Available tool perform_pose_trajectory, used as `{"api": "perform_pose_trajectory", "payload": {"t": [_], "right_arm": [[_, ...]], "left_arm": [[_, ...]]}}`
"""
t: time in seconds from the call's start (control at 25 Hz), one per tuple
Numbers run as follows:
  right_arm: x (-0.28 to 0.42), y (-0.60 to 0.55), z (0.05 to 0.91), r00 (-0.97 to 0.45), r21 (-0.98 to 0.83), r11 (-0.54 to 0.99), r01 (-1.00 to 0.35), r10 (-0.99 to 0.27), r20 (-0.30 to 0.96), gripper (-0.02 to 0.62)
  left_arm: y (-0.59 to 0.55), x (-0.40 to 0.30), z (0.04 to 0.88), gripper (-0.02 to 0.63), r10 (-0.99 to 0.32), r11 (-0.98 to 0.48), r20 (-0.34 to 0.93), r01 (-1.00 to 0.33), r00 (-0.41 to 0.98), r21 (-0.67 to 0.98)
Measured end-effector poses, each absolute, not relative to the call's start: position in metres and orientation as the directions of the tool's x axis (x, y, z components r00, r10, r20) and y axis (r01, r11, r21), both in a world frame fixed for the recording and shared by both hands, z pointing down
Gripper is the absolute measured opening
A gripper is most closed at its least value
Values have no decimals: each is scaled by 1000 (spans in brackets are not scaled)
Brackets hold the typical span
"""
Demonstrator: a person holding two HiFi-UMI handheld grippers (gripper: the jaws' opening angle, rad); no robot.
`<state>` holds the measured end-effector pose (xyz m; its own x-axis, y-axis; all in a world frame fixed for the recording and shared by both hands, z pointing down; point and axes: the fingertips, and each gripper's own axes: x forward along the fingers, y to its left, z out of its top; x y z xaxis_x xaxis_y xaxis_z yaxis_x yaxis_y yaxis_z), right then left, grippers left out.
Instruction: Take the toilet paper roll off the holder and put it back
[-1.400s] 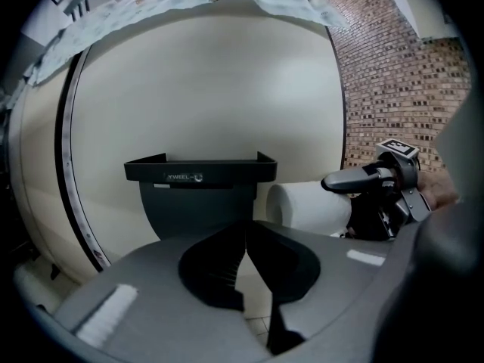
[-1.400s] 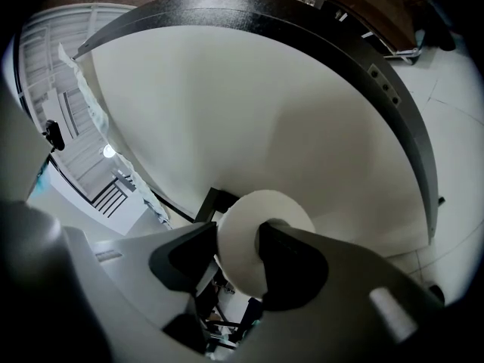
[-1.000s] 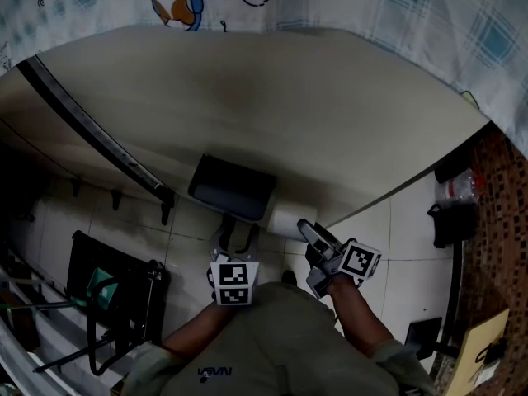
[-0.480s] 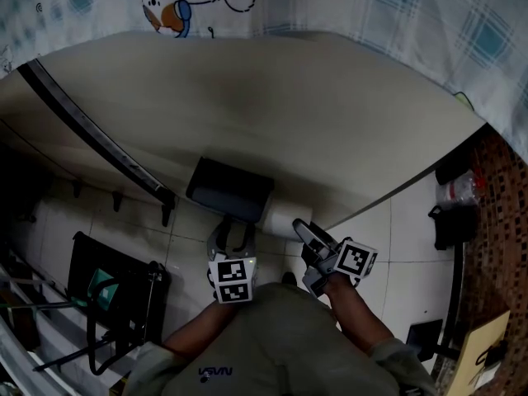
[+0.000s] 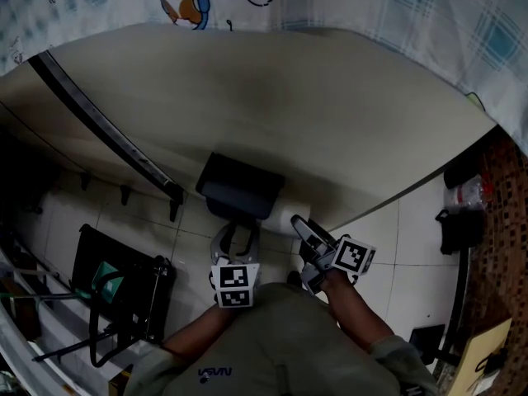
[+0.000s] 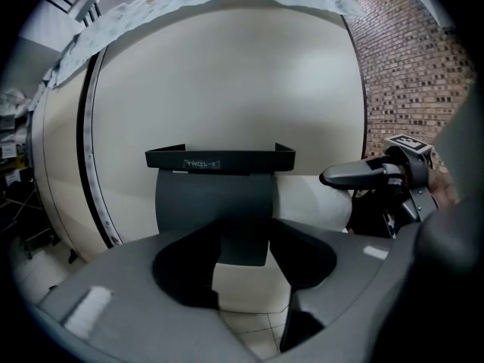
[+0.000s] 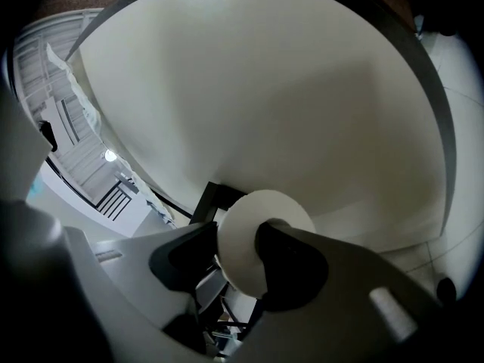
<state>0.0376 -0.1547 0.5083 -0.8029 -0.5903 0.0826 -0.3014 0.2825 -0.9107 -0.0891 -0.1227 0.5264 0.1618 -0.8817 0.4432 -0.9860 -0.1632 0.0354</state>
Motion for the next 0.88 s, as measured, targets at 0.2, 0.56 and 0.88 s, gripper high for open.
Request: {"api": "perform_pose_trajectory", "payload": {"t": [0.2,0.56,0.88], "right_arm": [[26,-159,511,-802,-910,279,-307,-590,89,173],[-9,-162,505,-831,-898,330,-290,-553,65,173],[-27,-165,511,-831,-884,346,-315,-551,80,173]], "left_arm": [[-119,-90,525,207,-883,-174,439,-984,168,25],[-119,-90,524,207,-878,-196,442,-980,182,14],[-121,-89,526,209,-873,-213,446,-977,198,17]]}}
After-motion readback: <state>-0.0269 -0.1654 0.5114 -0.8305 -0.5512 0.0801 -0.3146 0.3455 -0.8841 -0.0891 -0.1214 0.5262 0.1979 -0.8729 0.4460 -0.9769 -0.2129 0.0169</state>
